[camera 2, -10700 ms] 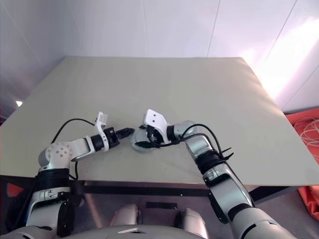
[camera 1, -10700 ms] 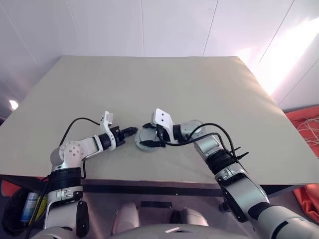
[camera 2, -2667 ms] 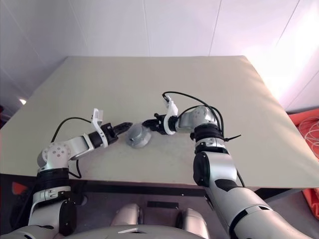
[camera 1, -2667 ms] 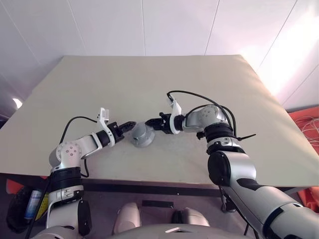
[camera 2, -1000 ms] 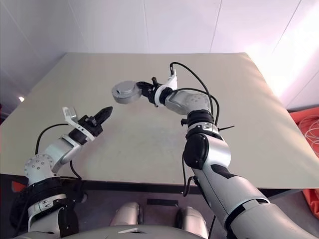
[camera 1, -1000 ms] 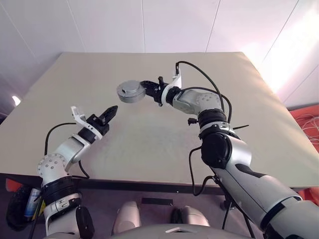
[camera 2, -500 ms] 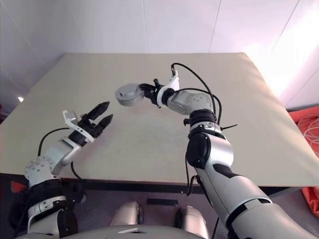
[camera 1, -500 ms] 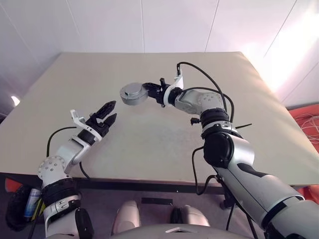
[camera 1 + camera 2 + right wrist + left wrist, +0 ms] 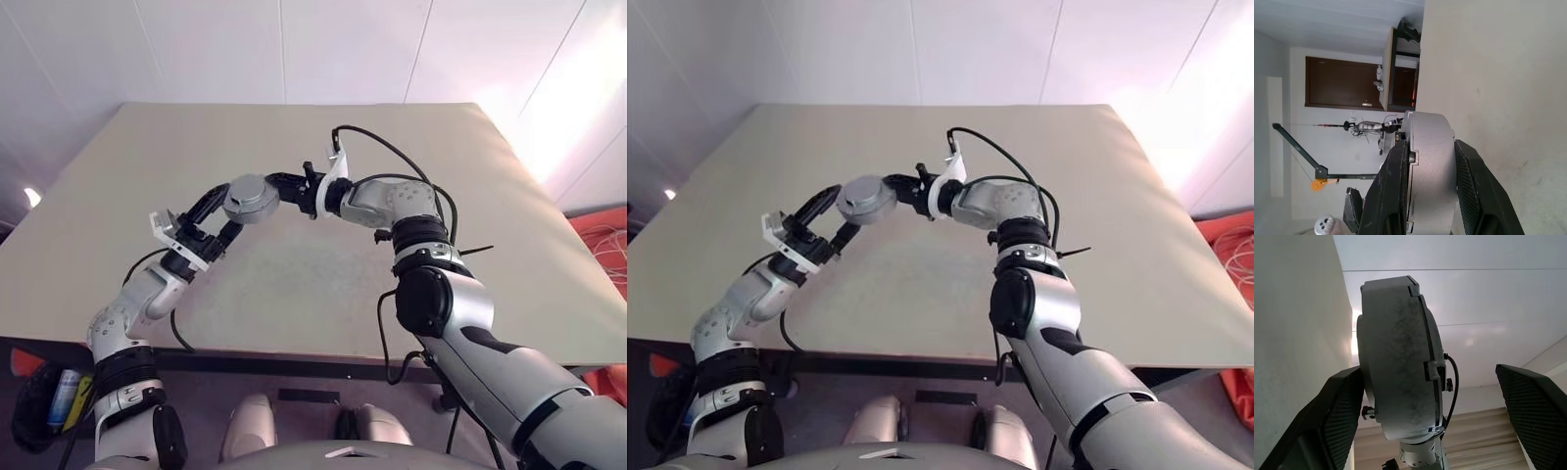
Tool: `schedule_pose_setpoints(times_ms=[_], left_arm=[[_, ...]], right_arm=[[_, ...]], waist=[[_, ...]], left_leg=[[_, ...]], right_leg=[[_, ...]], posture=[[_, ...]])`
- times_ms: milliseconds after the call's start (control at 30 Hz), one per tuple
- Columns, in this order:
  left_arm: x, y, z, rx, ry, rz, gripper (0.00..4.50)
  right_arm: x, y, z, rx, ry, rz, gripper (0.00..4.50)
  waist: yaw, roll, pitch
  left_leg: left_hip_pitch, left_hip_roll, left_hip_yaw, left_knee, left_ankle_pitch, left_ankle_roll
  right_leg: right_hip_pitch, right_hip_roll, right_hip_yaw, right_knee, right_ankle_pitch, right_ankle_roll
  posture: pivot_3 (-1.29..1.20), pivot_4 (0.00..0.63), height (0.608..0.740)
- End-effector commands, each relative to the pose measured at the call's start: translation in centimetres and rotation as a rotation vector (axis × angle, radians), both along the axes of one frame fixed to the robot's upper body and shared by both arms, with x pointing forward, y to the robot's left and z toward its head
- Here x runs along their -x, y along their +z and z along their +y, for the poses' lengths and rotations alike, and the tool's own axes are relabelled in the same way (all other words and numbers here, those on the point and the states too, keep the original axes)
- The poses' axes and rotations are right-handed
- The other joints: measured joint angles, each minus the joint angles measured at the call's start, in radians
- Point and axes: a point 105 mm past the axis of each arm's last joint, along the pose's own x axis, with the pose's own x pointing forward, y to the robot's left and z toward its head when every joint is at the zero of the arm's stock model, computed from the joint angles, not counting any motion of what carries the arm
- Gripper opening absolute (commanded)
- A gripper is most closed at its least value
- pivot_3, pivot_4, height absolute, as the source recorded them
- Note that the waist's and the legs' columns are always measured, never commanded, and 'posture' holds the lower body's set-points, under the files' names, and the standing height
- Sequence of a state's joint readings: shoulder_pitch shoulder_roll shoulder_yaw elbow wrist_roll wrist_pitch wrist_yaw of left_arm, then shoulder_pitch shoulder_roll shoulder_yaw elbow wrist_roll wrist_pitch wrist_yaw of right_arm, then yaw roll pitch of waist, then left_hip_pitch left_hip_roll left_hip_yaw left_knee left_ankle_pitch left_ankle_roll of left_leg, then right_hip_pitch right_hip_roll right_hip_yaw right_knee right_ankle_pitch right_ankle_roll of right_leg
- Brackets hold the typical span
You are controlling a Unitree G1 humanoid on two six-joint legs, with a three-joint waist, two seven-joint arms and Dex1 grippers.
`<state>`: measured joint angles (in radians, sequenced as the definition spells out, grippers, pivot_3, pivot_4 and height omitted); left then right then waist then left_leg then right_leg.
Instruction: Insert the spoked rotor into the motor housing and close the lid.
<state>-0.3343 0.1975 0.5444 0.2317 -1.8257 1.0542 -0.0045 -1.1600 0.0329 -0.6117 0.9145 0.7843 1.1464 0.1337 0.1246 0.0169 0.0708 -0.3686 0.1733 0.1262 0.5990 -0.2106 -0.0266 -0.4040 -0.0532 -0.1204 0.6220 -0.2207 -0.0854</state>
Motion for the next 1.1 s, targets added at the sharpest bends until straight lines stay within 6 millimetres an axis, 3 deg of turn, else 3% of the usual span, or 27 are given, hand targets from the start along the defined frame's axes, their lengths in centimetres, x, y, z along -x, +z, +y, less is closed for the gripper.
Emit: schedule_pose_setpoints(times_ms=[33,500,600,767,1000,1100], left_arm=[[0.0,1.3,0.3,0.024,0.004,-0.046,4.46],[-1.1,1.8,-1.3,-0.009,-0.006,-0.073,4.46],[-1.5,1.7,-1.4,-0.012,0.004,-0.065,3.86],[-1.6,1.7,-1.4,0.006,0.01,-0.063,2.26],[-1.5,1.4,-1.3,0.004,0.018,-0.053,2.16],[-1.5,1.3,-1.4,-0.004,0.014,-0.055,2.16]], right_arm=[[-0.1,3.2,0.2,-0.075,0.01,-0.101,1.18],[0.3,3.8,0.4,-0.088,0.026,-0.137,1.18],[0.2,3.7,0.3,-0.083,0.02,-0.137,1.18],[0.4,4.0,0.3,-0.089,0.03,-0.148,1.18],[0.7,3.5,0.4,-0.043,0.054,-0.178,1.18],[1.0,3.3,0.5,-0.016,0.067,-0.221,2.12]], waist=[[0.0,0.0,0.0],[0.0,0.0,0.0],[0.0,0.0,0.0],[0.0,0.0,0.0],[0.0,-0.001,0.0],[0.0,-0.001,0.0]], left_leg=[[0.0,0.0,0.0,0.0,0.0,0.0],[0.0,0.0,0.0,0.0,0.0,0.0],[0.0,0.0,0.0,0.0,0.0,0.0],[0.0,0.0,0.0,0.0,0.0,0.0],[0.0,0.0,0.0,0.0,0.0,0.0],[0.0,0.0,0.0,0.0,0.0,0.0]], right_leg=[[0.0,0.0,0.0,0.0,0.0,0.0],[0.0,0.0,0.0,0.0,0.0,0.0],[0.0,0.0,0.0,0.0,0.0,0.001],[0.0,0.0,0.0,0.0,0.0,0.001],[0.0,0.0,0.0,0.0,0.0,0.001],[0.0,0.0,0.0,0.0,0.0,0.001]], posture=[[0.0,0.0,0.74],[0.0,0.0,0.74],[0.0,0.0,0.74],[0.0,0.0,0.74],[0.0,0.0,0.74],[0.0,0.0,0.74]])
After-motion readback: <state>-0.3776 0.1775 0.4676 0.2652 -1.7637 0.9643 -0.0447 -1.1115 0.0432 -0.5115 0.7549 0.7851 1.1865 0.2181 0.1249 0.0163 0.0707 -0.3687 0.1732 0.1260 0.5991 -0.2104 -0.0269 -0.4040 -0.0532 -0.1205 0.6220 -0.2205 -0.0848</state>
